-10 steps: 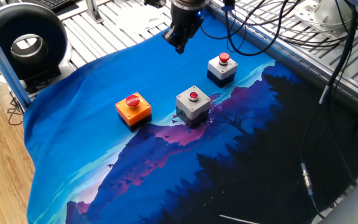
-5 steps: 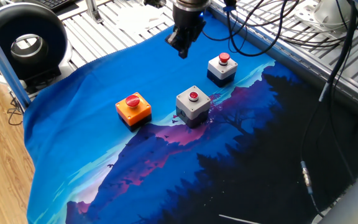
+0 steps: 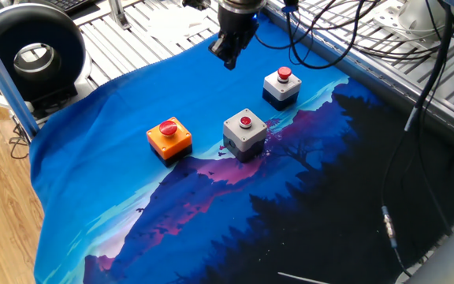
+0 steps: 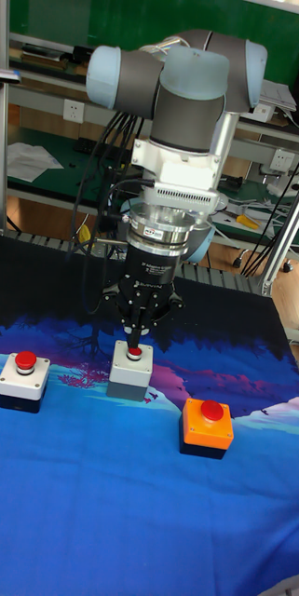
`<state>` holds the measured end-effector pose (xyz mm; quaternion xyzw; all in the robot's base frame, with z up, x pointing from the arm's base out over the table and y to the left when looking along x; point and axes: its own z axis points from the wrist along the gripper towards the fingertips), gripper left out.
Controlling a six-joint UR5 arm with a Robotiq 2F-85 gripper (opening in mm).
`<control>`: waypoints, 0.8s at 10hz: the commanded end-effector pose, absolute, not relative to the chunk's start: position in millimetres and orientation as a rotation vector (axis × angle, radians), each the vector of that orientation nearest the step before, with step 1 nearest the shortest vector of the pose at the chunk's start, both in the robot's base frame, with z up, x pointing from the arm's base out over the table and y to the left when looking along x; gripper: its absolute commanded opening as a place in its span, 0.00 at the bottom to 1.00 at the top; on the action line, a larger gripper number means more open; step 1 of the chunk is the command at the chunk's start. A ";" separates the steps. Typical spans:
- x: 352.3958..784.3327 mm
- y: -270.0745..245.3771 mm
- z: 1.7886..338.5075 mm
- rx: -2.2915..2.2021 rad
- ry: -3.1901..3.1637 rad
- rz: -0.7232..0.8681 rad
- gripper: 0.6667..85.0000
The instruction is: Press three buttons from left to right in sequence
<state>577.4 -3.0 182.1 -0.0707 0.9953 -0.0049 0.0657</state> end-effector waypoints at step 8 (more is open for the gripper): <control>601.7 -148.8 164.3 -0.557 3.015 -0.033 0.00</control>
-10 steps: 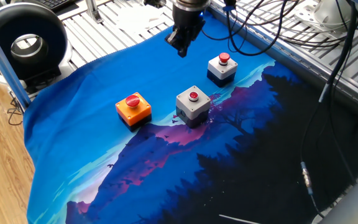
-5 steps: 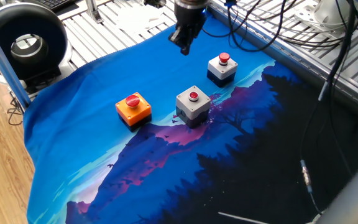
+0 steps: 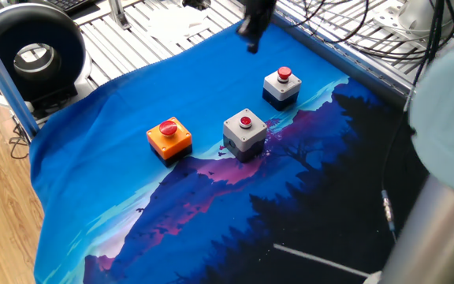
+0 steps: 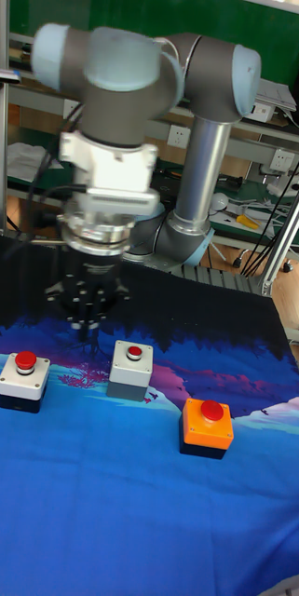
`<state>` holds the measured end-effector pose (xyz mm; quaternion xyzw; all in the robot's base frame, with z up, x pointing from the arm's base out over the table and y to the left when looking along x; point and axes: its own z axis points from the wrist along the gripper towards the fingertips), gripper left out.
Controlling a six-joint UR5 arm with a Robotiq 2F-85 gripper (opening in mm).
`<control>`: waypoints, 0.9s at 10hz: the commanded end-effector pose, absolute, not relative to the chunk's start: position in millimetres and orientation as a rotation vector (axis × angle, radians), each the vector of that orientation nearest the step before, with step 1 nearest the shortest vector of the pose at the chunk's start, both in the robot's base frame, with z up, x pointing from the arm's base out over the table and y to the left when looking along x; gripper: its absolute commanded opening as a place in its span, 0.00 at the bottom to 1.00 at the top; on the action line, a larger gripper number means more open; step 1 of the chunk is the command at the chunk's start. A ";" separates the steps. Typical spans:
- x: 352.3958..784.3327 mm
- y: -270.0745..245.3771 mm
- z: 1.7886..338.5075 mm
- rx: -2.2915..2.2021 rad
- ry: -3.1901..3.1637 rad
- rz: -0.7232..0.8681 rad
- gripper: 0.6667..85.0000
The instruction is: Press three buttons from left to right in sequence
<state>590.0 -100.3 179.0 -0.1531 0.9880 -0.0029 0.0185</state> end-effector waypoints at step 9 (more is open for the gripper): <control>596.3 -164.9 158.0 -0.236 3.062 -0.092 0.00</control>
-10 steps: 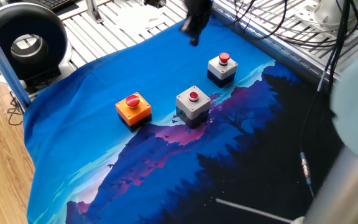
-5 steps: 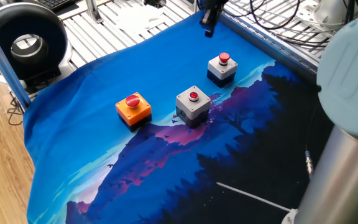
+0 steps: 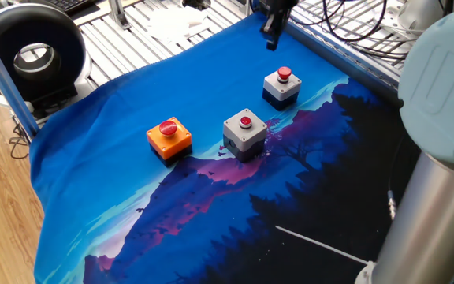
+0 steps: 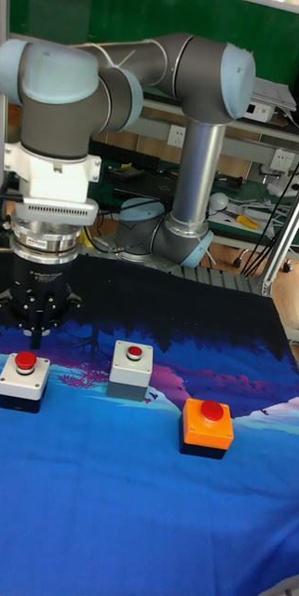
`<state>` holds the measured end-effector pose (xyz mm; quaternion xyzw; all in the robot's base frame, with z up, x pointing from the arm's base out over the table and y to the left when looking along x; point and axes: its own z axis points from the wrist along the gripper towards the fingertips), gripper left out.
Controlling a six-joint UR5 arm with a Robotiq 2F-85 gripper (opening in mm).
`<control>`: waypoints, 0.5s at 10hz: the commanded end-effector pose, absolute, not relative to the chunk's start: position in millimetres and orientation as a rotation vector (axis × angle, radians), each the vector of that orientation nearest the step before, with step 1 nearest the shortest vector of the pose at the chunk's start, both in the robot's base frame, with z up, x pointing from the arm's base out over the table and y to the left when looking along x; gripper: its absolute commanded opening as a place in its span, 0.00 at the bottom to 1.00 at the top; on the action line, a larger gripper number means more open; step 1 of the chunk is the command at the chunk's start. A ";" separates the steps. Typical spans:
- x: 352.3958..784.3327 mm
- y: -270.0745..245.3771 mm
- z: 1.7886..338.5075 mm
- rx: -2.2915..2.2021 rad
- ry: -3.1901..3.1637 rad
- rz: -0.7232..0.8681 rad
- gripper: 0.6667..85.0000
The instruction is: Press three buttons from left to right in sequence
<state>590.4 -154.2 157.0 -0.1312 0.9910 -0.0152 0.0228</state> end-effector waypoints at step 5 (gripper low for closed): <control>572.5 -180.8 139.4 -0.273 3.088 -0.135 0.00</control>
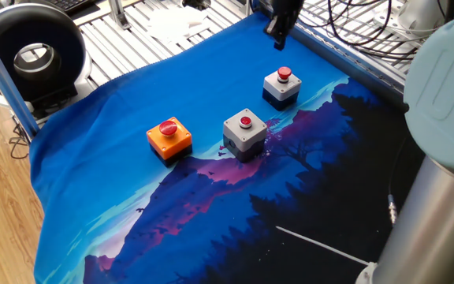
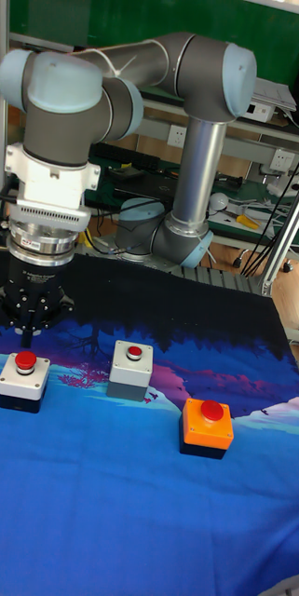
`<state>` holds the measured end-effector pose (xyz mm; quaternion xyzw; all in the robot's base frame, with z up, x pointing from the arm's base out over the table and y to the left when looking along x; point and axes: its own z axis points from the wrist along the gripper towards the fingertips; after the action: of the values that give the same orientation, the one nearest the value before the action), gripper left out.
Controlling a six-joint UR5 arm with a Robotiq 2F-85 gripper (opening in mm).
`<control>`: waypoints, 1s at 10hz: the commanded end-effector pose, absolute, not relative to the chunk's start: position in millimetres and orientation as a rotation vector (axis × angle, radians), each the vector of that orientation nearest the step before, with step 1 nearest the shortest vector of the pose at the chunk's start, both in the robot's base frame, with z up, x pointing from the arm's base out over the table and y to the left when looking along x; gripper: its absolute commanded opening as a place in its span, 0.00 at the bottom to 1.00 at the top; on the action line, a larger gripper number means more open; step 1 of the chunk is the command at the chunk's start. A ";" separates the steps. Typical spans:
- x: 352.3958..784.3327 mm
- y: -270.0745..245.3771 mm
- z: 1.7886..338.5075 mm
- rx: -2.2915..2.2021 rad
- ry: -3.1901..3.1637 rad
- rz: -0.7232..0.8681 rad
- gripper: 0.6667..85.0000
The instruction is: Press three buttons from left to right in sequence
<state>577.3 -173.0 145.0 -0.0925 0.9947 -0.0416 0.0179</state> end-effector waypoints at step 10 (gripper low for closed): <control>571.6 -171.7 104.9 -0.345 3.088 -0.053 0.00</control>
<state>572.5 -175.6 112.8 -0.1115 0.9934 -0.0229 0.0166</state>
